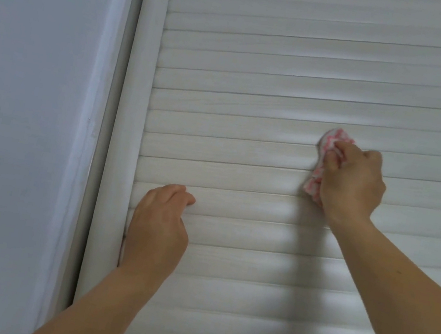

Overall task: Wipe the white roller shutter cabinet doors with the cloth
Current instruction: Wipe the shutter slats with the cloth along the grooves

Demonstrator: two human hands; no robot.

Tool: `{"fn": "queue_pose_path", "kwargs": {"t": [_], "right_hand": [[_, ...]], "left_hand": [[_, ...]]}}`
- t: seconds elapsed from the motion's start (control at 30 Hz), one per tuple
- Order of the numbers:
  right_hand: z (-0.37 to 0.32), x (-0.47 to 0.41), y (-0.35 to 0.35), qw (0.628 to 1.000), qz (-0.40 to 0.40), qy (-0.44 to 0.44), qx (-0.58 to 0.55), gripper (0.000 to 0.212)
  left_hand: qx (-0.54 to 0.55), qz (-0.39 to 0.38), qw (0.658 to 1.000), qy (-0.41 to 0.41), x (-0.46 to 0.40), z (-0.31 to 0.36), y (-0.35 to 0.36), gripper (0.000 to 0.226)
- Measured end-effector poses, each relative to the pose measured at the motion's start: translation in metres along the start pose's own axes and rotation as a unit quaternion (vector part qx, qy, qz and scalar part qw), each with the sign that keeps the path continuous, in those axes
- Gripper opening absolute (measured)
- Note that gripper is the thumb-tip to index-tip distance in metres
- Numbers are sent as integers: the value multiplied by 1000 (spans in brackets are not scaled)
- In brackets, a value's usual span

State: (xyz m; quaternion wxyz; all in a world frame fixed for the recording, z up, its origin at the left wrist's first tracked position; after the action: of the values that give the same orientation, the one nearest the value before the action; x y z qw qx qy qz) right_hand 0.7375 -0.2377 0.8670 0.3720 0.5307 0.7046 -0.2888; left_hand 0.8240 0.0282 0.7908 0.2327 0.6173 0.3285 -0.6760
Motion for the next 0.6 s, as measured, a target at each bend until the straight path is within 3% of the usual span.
{"fn": "queue_pose_path", "kwargs": {"t": [0.27,0.47,0.6], "right_hand": [[-72,21,51,989,-63,-131,25,30],[-109,50,87,963,-156,-209,66,27],[-115,59,97,932,-260,-245,59,26]], "left_hand": [[1,7,1000,3,3,-5,3,45],[-4,17,999,30,5,-6,6,51],[-7,26,999,30,3,-6,4,51]]}}
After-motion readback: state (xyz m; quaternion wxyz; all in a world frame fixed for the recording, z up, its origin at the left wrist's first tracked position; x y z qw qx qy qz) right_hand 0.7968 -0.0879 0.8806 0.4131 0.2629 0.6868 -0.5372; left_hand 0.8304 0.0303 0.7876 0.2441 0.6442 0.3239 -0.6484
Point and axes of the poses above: each hand's wrist, its own x-axis away from the middle knuckle, its own y-axis out of the palm, z = x × y, the point moved 7 cm from there along -x, towards the middle knuckle, and after that the axes turned 10 degrees about -z, right-handed, at the moved point
